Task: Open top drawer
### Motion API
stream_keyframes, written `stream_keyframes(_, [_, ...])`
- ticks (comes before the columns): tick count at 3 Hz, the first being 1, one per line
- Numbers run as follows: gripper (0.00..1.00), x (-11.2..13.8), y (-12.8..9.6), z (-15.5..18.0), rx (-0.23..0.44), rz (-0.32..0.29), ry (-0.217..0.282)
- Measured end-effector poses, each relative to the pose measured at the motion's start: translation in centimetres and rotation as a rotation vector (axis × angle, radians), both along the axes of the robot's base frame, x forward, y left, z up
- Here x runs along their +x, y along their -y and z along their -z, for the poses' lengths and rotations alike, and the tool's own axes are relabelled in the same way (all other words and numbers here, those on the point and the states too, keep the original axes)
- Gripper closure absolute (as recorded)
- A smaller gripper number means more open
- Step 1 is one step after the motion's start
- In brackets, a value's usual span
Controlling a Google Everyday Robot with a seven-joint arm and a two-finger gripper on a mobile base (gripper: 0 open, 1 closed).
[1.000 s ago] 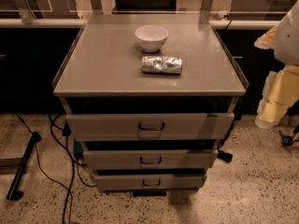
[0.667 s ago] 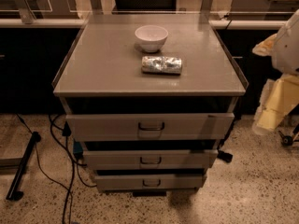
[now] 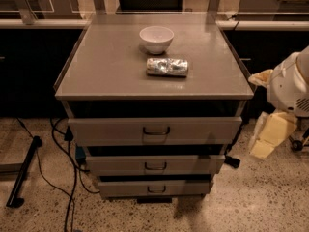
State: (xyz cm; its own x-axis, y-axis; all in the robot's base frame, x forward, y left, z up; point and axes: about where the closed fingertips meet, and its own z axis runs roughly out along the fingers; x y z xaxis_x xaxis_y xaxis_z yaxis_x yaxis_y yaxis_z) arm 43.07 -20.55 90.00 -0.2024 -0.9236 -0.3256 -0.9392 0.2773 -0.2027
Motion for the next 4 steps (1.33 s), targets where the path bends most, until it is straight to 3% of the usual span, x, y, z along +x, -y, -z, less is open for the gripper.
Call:
stream_keyframes(1, [0.0, 0.3, -0.5, 3.5, 0.059, 0.005, -0.004])
stream_keyframes(2, [0.0, 0.3, -0.4, 4.3, 0.058, 0.005, -0.009])
stream_keyframes(4, [0.0, 1.5, -1.0, 10.4, 0.07, -0.012, -0.039])
